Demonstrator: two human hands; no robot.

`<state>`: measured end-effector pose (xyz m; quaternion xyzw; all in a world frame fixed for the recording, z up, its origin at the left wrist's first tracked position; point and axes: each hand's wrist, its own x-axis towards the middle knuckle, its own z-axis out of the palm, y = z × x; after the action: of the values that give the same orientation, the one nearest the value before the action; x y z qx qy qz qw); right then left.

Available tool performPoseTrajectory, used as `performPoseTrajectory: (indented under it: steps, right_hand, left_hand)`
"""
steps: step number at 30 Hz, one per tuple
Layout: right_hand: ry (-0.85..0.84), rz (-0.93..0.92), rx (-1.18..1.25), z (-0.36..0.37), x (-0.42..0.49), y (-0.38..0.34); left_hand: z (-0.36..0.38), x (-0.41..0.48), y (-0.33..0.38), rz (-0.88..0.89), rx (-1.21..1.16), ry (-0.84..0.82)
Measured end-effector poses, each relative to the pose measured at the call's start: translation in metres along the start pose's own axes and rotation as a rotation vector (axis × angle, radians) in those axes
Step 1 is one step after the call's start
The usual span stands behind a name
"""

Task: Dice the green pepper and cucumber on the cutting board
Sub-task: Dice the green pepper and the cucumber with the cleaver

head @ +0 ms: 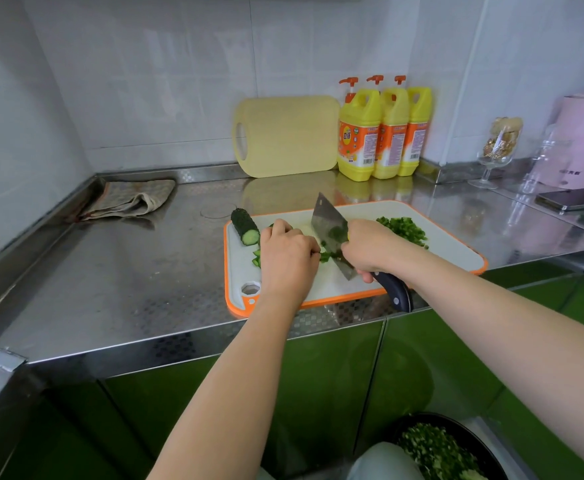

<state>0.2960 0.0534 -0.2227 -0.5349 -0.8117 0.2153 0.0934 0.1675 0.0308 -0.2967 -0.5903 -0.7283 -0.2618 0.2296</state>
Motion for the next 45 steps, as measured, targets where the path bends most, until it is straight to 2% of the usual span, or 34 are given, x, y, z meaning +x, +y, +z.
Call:
performPoseTrajectory:
  steps: [4, 11, 20, 23, 30, 39, 45]
  right_hand:
    - [0.000, 0.045, 0.082, -0.003, -0.001, 0.011]
    - [-0.089, -0.024, -0.099, -0.012, -0.014, 0.011]
    - [-0.162, -0.002, -0.120, -0.011, -0.009, 0.005]
    - [-0.147, 0.007, -0.155, -0.006, -0.005, 0.001]
    - [-0.017, -0.026, -0.069, -0.005, -0.011, 0.005]
    - [-0.170, -0.001, -0.241, -0.012, -0.012, -0.005]
    - [-0.123, 0.005, -0.221, -0.010, -0.007, -0.011]
  left_hand:
    - [0.002, 0.000, -0.002, -0.013, -0.033, -0.007]
    - [0.001, -0.001, -0.002, -0.001, -0.017, 0.010]
    - [0.002, -0.001, -0.002, 0.015, -0.025, 0.008]
    - [0.001, -0.001, -0.002, 0.014, -0.026, 0.014]
    - [0.000, -0.002, -0.001, 0.009, -0.008, 0.012]
    - [0.001, -0.001, -0.001, -0.009, -0.048, 0.007]
    - [0.000, -0.003, -0.002, -0.014, -0.076, -0.009]
